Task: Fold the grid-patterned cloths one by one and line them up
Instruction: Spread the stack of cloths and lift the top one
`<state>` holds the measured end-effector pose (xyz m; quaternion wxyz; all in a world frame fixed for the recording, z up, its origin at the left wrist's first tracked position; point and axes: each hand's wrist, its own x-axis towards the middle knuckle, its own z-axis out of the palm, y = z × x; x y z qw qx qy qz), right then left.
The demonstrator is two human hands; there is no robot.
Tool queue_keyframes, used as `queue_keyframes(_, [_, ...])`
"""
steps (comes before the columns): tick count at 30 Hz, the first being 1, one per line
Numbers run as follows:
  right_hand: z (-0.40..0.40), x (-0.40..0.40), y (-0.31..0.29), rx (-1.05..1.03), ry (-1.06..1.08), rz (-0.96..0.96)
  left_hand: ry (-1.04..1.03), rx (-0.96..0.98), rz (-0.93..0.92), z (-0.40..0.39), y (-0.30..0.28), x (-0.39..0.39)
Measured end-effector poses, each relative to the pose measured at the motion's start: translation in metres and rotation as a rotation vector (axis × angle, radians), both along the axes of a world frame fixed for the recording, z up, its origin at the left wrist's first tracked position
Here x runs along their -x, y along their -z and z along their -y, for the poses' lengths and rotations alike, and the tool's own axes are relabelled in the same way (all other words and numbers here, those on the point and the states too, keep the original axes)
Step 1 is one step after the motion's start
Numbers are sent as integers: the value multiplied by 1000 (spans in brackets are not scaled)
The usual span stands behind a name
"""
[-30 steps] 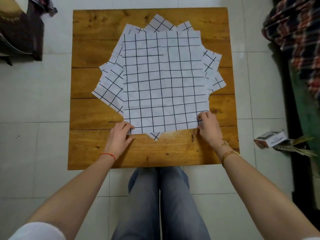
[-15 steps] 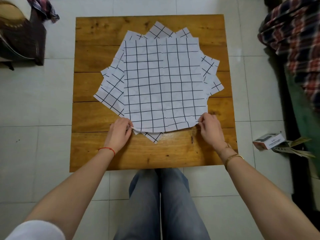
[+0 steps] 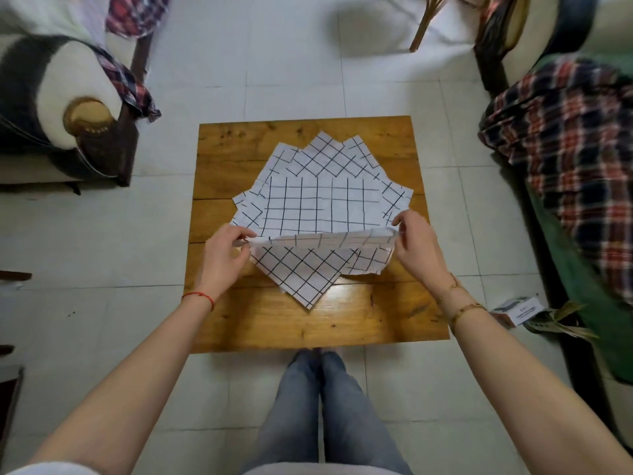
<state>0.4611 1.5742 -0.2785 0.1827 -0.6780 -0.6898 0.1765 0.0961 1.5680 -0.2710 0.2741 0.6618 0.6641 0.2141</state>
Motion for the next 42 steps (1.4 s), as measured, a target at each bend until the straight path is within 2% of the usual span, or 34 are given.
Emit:
queue_keyframes(7, [-15, -2, -69, -119, -14, -35, -33, -164, -1, -9, -73, 11])
queue_keyframes(12, [-21, 0, -111, -138, -15, -136, -57, -187, 64, -14, -114, 13])
queue_keyframes(18, [-27, 4, -158, -119, -22, -216, 32, -192, 110, -16, -160, 22])
queue_keyframes(26, [-28, 7, -211, -149, -77, -154, 92, -221, 48, -15, -208, 37])
queue_keyframes(31, [-22, 7, -238, 16, -158, -231, 127, -113, 47, -20, -222, 58])
queue_keyframes(36, [-14, 1, -252, 305, -177, -443, 168, 60, 214, -16, -239, 65])
queue_keyframes(42, [-15, -4, -251, 382, -201, -407, 185, 214, 251, -19, -243, 80])
